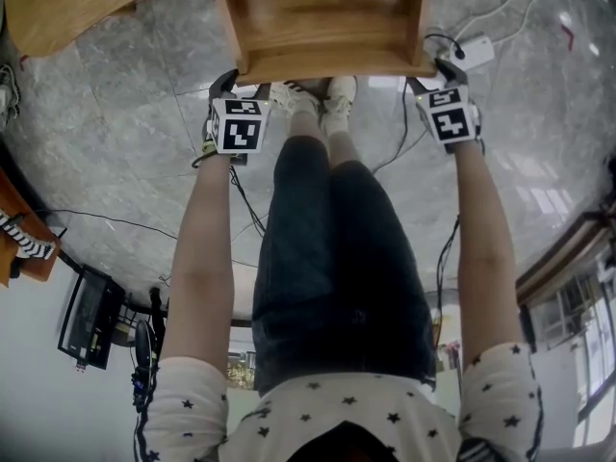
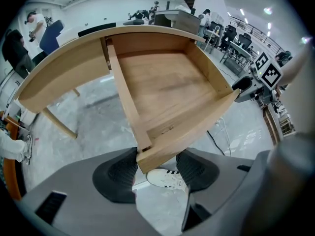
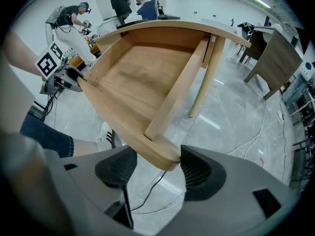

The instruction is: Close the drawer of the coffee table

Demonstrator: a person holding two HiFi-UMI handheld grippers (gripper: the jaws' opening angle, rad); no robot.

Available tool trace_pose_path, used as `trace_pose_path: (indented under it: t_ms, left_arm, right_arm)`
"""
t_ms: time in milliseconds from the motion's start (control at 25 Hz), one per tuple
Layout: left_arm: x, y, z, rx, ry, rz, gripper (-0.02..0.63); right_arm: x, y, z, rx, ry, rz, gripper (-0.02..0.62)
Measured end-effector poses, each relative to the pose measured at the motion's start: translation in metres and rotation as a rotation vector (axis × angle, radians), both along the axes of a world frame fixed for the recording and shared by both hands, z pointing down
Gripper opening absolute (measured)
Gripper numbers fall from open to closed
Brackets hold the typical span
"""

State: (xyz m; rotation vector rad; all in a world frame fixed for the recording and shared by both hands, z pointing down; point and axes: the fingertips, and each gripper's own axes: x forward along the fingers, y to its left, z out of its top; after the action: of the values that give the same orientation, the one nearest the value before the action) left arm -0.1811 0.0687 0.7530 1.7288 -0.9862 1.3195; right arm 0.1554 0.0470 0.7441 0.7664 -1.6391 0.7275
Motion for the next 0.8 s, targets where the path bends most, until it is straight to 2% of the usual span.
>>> trace_pose_path:
  t_ms: [800]
  left_arm:
    - [-0.0029,0.0019,-0.0039,-0.013,-0.019,0.019,0.239]
  right_arm:
    - [0.0025,0.0037,-0.0012,-0.026,0.038,0.001,0.265]
